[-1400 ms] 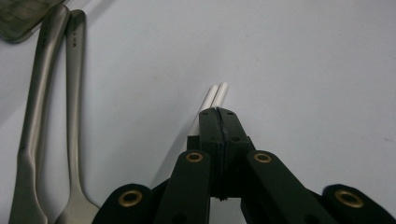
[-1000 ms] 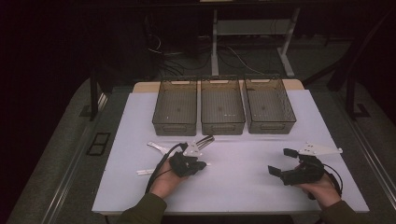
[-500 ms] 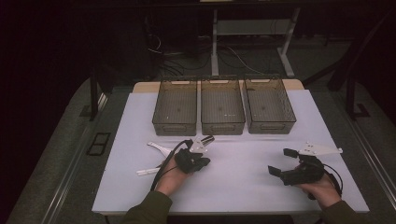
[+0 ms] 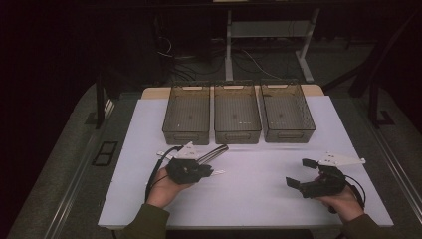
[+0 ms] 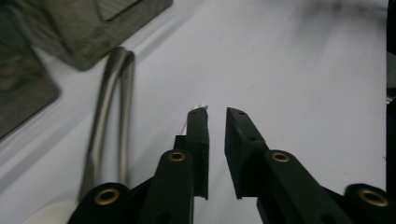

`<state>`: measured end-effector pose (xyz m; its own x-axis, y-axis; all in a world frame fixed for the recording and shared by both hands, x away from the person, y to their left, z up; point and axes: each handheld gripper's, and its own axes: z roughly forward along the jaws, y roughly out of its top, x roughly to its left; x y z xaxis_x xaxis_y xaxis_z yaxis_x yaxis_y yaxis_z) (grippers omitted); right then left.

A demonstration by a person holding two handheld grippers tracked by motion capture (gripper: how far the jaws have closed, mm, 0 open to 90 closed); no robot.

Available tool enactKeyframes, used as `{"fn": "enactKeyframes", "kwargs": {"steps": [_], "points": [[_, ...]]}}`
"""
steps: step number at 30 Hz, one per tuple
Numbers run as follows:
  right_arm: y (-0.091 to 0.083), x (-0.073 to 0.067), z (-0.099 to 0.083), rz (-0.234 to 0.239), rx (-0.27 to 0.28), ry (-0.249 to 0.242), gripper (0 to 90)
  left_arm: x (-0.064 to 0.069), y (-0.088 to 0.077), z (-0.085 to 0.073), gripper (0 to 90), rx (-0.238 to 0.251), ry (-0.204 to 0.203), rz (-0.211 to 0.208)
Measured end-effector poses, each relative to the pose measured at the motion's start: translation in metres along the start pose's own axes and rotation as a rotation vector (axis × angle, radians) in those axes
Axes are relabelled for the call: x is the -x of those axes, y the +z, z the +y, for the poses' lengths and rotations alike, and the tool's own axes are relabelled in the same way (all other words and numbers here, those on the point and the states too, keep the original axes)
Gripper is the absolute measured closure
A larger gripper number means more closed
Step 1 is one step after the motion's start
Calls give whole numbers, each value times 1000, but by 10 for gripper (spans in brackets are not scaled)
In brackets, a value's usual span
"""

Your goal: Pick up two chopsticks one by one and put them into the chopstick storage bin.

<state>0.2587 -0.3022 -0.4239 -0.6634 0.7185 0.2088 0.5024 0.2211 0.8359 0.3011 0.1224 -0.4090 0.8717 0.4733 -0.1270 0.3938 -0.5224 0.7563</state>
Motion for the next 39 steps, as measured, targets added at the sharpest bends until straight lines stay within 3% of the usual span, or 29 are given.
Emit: {"fn": "enactKeyframes", "kwargs": {"steps": [8, 19, 26, 30, 39], "points": [[0, 0, 0, 4, 0, 0, 10, -17, -41, -23, 611, 45, -33, 55], [0, -1, 0, 5, -4, 3, 10, -24, -64, -53, 533, 34, -48, 75], [1, -1, 0, 6, -7, 2, 10, -34, -67, -70, 564, -4, -60, 80], [1, -1, 0, 6, -6, 1, 11, -37, -63, -75, 632, -34, -47, 78], [1, -1, -1, 10, -8, 1, 10, -38, -59, -76, 740, -53, -4, 74]]}}
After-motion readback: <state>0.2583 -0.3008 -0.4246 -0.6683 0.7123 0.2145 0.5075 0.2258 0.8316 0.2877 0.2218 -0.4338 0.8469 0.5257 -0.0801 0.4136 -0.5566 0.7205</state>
